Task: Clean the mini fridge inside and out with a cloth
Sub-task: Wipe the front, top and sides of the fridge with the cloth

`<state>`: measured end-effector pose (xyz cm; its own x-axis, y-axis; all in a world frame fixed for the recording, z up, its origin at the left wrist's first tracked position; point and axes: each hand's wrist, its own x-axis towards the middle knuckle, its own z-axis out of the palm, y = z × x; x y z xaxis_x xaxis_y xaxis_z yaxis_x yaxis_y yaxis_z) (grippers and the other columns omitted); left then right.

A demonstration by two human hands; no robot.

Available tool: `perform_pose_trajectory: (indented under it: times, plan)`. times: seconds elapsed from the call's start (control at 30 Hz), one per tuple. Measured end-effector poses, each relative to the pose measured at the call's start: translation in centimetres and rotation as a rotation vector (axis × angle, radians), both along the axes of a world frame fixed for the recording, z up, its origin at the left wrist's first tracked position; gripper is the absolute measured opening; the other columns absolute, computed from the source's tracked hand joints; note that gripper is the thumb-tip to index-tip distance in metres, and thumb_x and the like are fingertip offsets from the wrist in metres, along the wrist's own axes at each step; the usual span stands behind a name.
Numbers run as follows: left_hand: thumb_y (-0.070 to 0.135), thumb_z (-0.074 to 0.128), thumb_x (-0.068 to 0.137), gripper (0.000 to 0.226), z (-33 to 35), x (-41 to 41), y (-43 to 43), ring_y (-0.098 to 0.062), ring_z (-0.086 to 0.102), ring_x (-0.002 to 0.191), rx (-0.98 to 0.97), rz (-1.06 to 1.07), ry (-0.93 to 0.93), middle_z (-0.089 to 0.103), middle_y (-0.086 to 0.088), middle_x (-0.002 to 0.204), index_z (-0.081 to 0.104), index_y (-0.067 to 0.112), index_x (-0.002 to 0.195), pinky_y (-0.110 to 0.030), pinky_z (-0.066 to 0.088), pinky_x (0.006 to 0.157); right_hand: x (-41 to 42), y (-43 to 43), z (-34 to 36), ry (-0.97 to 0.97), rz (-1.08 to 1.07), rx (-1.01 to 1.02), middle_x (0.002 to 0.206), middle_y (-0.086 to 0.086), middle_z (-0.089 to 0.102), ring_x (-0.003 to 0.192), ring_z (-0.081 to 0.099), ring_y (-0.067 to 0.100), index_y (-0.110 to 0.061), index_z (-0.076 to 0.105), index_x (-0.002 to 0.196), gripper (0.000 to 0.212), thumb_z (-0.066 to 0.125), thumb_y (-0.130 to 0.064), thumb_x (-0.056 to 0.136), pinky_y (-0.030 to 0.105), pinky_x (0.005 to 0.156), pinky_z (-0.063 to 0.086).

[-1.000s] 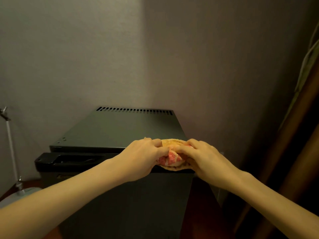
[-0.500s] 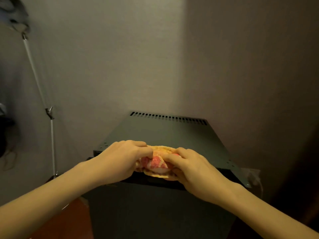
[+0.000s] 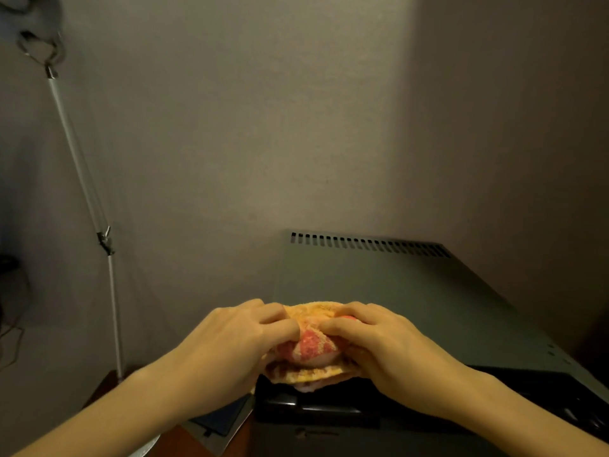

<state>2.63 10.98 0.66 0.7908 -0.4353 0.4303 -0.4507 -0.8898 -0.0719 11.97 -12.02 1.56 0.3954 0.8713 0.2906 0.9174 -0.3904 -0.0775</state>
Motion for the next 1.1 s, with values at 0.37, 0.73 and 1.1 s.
perform_pose_trajectory:
  times: [0.37,0.73,1.1]
  plan:
    - [0.037,0.033,0.084,0.025,-0.2,2.8,4.5,-0.001,0.058,0.076,-0.046,-0.082,-0.016,0.059,0.021,0.099,0.045,0.041,0.106,-0.021,0.051,0.050,0.2,3.3,0.1,0.050,-0.146,0.047,0.128,-0.019,0.047,0.115,0.047,0.006,-0.041,0.043,0.133,0.036,0.045,-0.032,0.098,0.027,0.093,0.043]
    - [0.024,0.049,0.096,0.017,-0.5,8.2,7.0,-0.011,0.054,0.095,-0.202,-0.058,0.037,0.054,0.015,0.107,0.054,0.032,0.110,-0.028,0.044,0.072,4.6,7.3,-0.1,-0.015,-0.239,0.057,0.124,-0.006,0.052,0.110,0.052,0.016,-0.032,0.048,0.132,0.035,0.047,-0.025,0.098,0.028,0.090,0.044]
    - [0.007,0.055,0.080,0.030,0.1,19.2,9.6,-0.023,0.056,0.079,-0.152,0.043,0.138,0.058,0.004,0.080,0.036,0.029,0.074,-0.035,0.043,0.062,15.1,11.3,-0.1,0.013,-0.323,-0.002,0.123,0.002,0.052,0.109,0.054,0.023,-0.029,0.044,0.139,0.041,0.049,-0.027,0.098,0.033,0.090,0.044]
